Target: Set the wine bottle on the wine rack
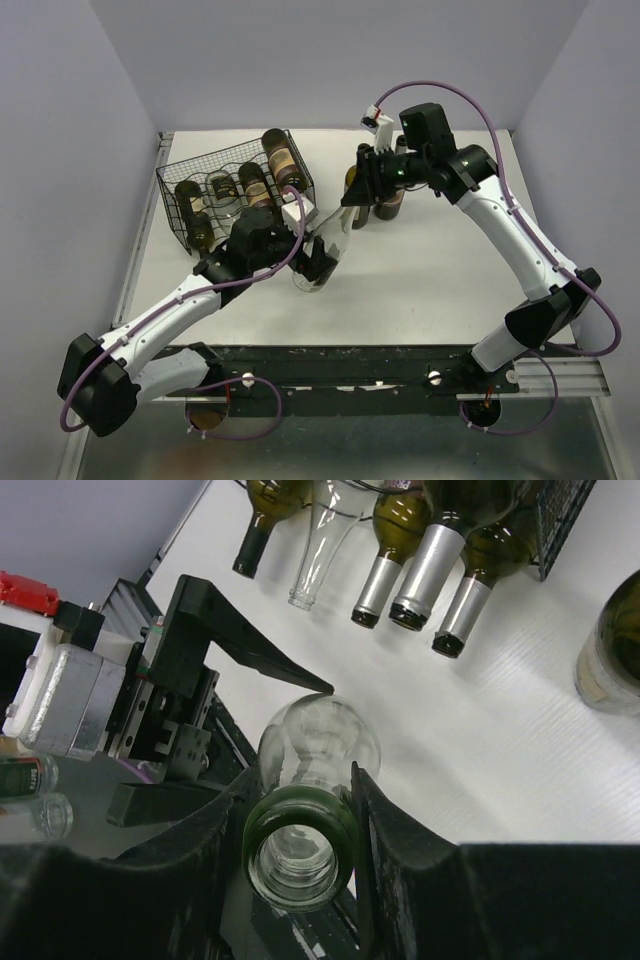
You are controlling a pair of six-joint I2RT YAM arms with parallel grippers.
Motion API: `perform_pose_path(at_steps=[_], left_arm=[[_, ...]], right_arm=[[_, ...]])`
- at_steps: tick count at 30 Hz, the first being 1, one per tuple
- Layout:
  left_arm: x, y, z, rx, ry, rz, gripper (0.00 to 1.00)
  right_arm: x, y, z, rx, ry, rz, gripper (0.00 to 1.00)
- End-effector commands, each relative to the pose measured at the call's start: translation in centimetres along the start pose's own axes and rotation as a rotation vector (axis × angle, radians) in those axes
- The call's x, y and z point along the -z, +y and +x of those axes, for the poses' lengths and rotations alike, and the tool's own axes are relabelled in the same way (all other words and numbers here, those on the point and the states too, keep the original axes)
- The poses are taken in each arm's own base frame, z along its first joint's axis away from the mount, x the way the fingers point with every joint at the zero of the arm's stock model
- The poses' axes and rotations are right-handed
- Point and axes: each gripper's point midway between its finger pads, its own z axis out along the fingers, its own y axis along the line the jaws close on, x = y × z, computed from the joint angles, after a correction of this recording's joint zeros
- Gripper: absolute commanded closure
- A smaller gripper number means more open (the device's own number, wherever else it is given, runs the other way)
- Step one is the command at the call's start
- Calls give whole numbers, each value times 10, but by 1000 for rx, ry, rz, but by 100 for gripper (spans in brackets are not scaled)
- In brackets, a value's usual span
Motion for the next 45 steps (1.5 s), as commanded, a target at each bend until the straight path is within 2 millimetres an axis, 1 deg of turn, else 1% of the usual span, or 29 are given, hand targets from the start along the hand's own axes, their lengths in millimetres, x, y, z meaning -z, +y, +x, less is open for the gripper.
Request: perform_pose_path(at_steps=[1, 2, 3, 7, 10, 12, 13, 17, 18, 22, 29, 30, 31, 33, 37, 38, 39, 40, 41, 42, 45], left_arm=[[-8, -3, -8, -59, -17, 28, 1], [-8, -2, -8, -62, -16, 28, 1], [-9, -3, -14, -74, -41, 32, 1], [-12, 1, -21, -103, -66, 20, 1], [-14, 5, -30, -132, -106, 0, 1], [-13, 3, -35, -175, -152, 9, 1], [-12, 1, -43, -200, -196, 18, 1], [-11, -7, -53, -277, -275, 59, 1], [-12, -8, -54, -311, -279, 70, 1], [-17, -13, -56, -341, -283, 107, 1], [-23, -12, -56, -332, -278, 112, 1], [-24, -11, -55, -324, -272, 111, 3], [-24, -12, -55, -319, -270, 112, 7], [-25, -10, -52, -305, -255, 106, 17], [-26, -6, -49, -281, -233, 87, 47], [-26, -6, -49, -284, -225, 83, 57], [-26, -4, -48, -289, -214, 77, 65], [-27, -2, -48, -297, -205, 69, 75], [-27, 0, -48, -309, -195, 57, 100], [-26, 4, -49, -319, -191, 31, 100], [-22, 12, -59, -404, -201, -18, 100]], right_arm=[[45, 88, -25, 145, -131, -377, 99], [47, 91, -23, 166, -134, -397, 99], [50, 94, -21, 187, -133, -416, 99], [60, 106, -14, 246, -130, -486, 99], [65, 110, -10, 270, -125, -510, 99], [66, 112, -7, 282, -118, -528, 99], [66, 112, -6, 282, -116, -534, 99], [64, 112, -2, 283, -112, -549, 99], [64, 112, -3, 282, -114, -551, 99], [66, 118, 0, 290, -119, -591, 99], [71, 124, 4, 310, -123, -614, 99], [72, 125, 5, 314, -125, -614, 99], [72, 124, 5, 313, -125, -611, 99], [75, 125, 6, 324, -132, -603, 99], [77, 123, 6, 340, -146, -578, 99], [78, 123, 6, 342, -150, -567, 99], [78, 122, 6, 342, -151, -558, 99], [77, 121, 6, 340, -150, -551, 99], [77, 120, 6, 334, -148, -542, 99], [76, 118, 6, 327, -146, -533, 95], [72, 111, 5, 304, -139, -485, 77]])
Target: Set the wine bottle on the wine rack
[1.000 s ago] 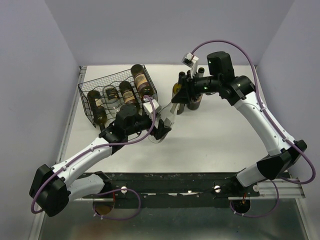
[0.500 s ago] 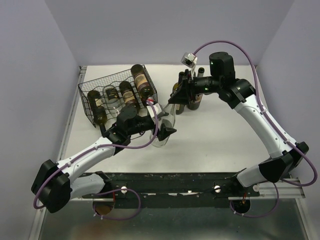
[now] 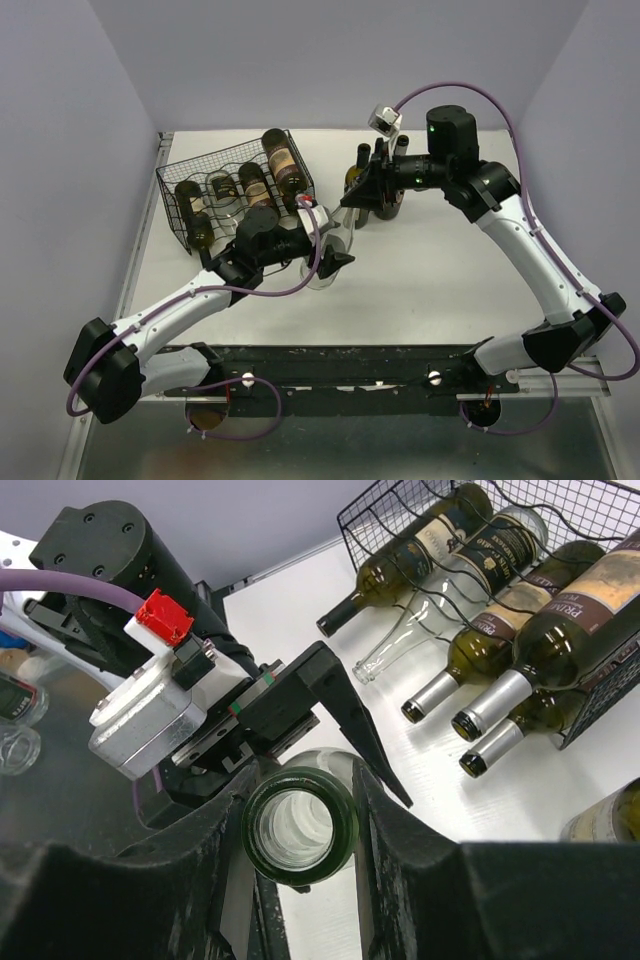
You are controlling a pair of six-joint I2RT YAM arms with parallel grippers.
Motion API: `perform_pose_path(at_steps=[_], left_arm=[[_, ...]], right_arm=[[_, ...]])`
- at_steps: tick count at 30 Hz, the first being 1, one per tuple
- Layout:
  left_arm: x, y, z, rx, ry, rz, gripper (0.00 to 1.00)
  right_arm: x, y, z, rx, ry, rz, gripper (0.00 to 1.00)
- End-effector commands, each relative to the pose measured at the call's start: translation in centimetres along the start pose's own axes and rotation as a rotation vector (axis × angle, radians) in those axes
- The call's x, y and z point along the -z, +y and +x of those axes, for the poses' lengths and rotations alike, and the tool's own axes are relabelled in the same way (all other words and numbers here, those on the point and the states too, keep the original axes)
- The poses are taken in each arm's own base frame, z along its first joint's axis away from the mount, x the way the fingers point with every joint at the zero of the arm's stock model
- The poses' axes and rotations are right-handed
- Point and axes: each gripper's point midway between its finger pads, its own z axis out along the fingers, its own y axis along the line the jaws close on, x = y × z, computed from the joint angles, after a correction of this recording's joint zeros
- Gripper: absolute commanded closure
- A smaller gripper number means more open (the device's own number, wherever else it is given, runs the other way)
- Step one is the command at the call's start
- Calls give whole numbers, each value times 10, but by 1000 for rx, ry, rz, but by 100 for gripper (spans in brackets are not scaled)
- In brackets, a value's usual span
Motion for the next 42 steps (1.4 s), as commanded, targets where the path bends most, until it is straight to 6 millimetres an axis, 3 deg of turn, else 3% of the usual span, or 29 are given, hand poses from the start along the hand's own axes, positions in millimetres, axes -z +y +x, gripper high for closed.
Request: perform_pose_path(at_steps=[1, 8, 13, 17, 21, 26, 29, 35, 42], left_arm=[[9, 47, -9, -163, 38, -203, 100], [27, 55, -46, -467, 10, -249, 100], [38, 57, -66, -632, 13, -265, 100], [45, 55, -81, -770, 8, -266, 100], [52, 59, -86, -940, 47, -277, 100], [58, 75, -90, -1159, 154, -310, 100], [60, 87, -95, -1260, 228, -333, 100], [57, 100, -95, -1365, 332, -331, 100], [56, 106, -95, -1407, 365, -334, 100]], right_arm=[[23, 67, -10, -93, 6, -159, 70], [22, 55, -12, -167, 3, -67, 18], [26, 50, -29, -177, -56, 3, 0], [30, 40, -43, -210, -88, 88, 0], [25, 23, -34, -286, -30, 165, 2], [15, -5, 2, -361, 115, 262, 25], [7, -5, 22, -389, 201, 225, 37], [-13, 1, 58, -384, 333, 231, 35], [-25, -11, 89, -365, 439, 328, 35]])
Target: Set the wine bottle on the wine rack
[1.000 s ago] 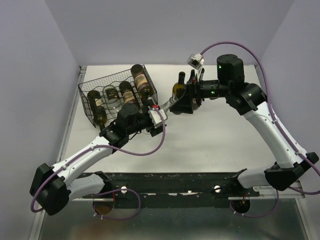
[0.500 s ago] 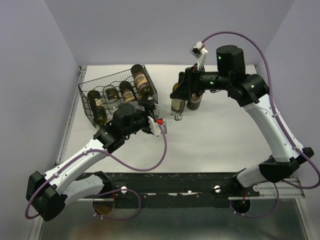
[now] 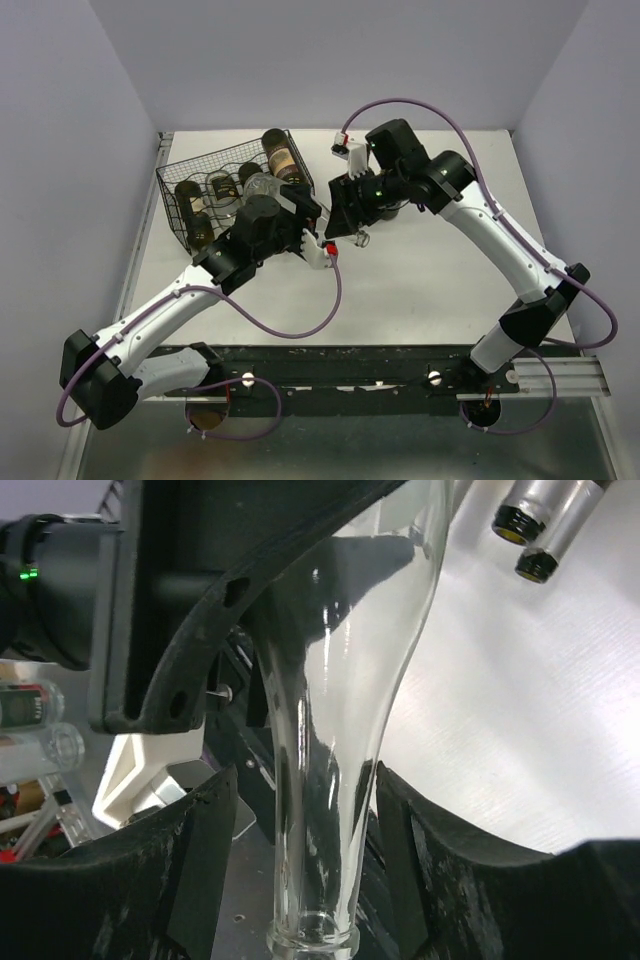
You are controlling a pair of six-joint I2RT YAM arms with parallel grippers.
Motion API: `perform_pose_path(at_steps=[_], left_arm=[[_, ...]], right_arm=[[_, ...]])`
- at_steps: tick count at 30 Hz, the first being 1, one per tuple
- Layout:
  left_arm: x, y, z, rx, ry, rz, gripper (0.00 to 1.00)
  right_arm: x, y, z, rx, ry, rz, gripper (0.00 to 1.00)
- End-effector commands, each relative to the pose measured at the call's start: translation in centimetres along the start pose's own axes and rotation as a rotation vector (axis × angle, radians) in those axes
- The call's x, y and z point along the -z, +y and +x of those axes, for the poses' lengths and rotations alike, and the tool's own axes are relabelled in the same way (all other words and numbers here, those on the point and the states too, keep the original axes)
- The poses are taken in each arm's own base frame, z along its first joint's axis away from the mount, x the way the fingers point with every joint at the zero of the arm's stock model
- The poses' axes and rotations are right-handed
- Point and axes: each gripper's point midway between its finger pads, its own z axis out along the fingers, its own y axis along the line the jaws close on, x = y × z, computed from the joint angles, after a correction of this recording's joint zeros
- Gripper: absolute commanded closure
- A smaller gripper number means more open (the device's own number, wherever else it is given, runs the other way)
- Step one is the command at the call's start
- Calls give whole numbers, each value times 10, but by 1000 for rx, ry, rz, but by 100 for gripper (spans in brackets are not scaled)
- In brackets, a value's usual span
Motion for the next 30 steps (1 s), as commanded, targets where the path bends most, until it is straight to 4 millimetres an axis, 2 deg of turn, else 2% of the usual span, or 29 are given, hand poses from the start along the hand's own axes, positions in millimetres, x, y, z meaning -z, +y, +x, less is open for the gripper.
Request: perform_pose_path(at_steps=[1, 11, 14, 15, 17, 20, 21, 23, 24, 25, 26, 28, 29, 30], left_arm=[[18, 72, -7, -124, 13, -209, 100], [23, 79, -11, -129, 0, -243, 100], [23, 82, -9, -100, 11, -251, 100], [24, 84, -8, -81, 18, -257, 100], [25, 86, -6, -61, 29, -260, 100], [25, 87, -6, -49, 29, -272, 100], [25, 87, -5, -38, 31, -272, 100], [26, 91, -6, -34, 27, -295, 99], [27, 91, -6, -34, 25, -303, 88], [27, 90, -6, -40, 23, -311, 72], [27, 89, -5, -50, 25, -319, 48], [28, 85, -5, -77, 25, -338, 21], [29, 81, -4, -93, 30, -332, 2], [28, 75, -3, -107, 34, -319, 1]], right_arm=[[-13, -22, 17, -2, 72, 113, 34], [-49, -31, 26, 31, 125, 180, 40], [-54, -30, 29, 39, 139, 181, 46], [-56, -29, 30, 40, 145, 181, 49], [-57, -31, 31, 39, 150, 186, 65], [-56, -36, 34, 38, 158, 212, 96], [-56, -37, 32, 41, 153, 220, 99], [-54, -40, 30, 43, 145, 240, 99], [-53, -42, 29, 45, 141, 253, 99], [-51, -43, 26, 50, 126, 265, 99], [-49, -44, 22, 49, 110, 279, 99], [-44, -46, 13, 53, 72, 310, 99], [-40, -47, 9, 54, 57, 329, 99], [-37, -48, 4, 53, 38, 347, 99]])
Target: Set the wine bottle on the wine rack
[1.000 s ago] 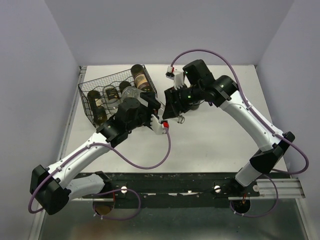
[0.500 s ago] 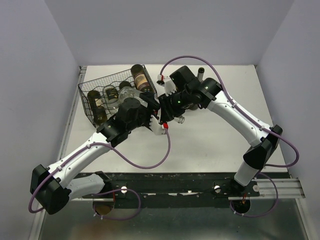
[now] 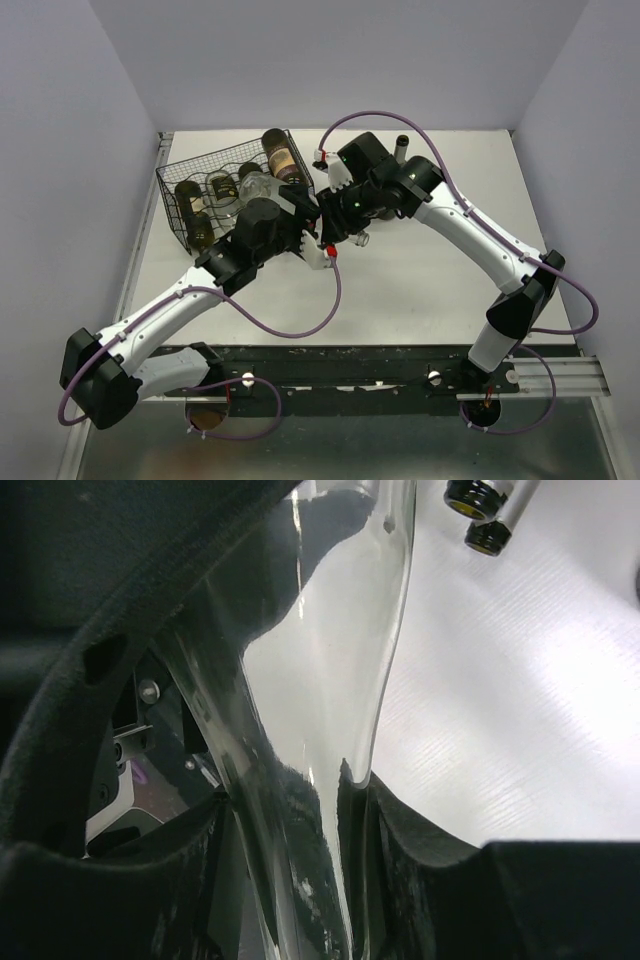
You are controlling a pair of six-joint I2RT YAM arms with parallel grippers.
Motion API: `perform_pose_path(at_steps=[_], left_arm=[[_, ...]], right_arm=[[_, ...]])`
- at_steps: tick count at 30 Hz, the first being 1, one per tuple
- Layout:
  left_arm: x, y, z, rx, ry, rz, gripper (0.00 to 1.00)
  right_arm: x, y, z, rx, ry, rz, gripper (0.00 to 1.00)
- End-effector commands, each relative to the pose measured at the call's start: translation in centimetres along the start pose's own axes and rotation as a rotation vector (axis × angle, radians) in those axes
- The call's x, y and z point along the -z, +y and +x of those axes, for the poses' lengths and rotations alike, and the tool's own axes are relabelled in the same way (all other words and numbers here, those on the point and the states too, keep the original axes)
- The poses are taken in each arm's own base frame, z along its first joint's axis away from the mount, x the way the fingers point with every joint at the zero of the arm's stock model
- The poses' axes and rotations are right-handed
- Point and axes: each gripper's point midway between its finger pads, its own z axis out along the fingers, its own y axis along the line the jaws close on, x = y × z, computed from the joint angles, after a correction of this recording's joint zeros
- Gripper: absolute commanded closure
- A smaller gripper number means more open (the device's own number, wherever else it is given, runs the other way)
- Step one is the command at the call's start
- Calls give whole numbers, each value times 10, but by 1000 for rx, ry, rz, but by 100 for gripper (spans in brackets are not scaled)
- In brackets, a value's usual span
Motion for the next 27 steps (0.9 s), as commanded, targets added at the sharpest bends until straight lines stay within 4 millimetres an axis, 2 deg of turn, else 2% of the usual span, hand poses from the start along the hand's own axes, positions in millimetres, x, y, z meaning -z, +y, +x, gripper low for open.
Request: perform_pose_path(at_steps=[1, 10, 14, 19, 21, 24, 27], left_arm=[[32, 77, -8, -69, -6, -316, 1], [40, 31, -11, -146, -37, -190, 1], [48, 24, -7, -155, -17, -193, 1], [60, 18, -1, -105, 8, -204, 1], [68, 20, -2, -37, -4, -237, 1], [85, 32, 2, 163, -3, -327, 1], [110, 54, 12, 534, -1, -485, 1]], right_arm=[[9, -28, -21, -5, -90, 197, 99], [38, -39, -57, -50, -270, 317, 99], [46, -37, -69, -54, -330, 316, 99], [46, -35, -82, -52, -377, 306, 99], [46, -29, -89, -46, -407, 271, 99], [42, -18, -101, -43, -447, 210, 99], [34, -9, -111, -64, -473, 156, 99]])
